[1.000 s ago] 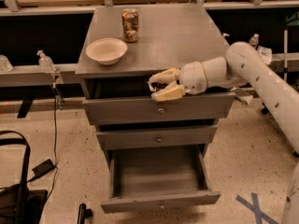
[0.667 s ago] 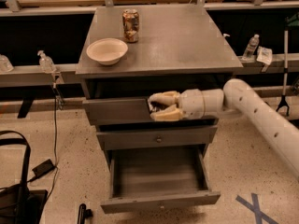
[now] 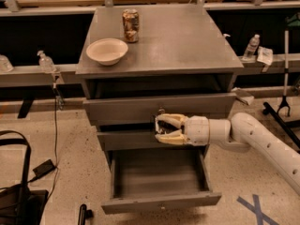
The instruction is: Place rxbar chocolate into bottom drawer
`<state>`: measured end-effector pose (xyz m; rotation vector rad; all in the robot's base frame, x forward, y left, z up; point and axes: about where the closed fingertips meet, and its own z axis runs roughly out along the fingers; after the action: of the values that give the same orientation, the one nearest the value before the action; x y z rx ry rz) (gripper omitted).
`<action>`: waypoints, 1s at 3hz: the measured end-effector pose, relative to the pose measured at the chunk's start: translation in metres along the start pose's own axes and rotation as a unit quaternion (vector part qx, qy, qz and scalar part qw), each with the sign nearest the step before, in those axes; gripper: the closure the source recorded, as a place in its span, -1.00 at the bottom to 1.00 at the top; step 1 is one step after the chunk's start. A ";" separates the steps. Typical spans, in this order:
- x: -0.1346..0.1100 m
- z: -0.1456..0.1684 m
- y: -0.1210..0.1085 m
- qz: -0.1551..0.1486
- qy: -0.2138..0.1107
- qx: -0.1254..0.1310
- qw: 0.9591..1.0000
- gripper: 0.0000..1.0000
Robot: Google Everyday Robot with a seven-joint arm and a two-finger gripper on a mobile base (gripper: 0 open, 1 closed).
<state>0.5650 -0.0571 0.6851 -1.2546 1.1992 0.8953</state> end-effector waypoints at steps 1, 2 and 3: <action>0.000 0.000 0.000 0.000 0.000 0.000 1.000 1.00; 0.019 -0.009 0.007 -0.010 0.008 0.013 1.000 1.00; 0.047 -0.031 0.027 -0.054 0.034 0.038 0.997 1.00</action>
Offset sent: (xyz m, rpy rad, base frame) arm -0.0121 -0.0351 -0.0540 -0.0387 -0.0558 -0.0824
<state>0.5429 -0.0889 0.6358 -1.2836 1.1949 0.7260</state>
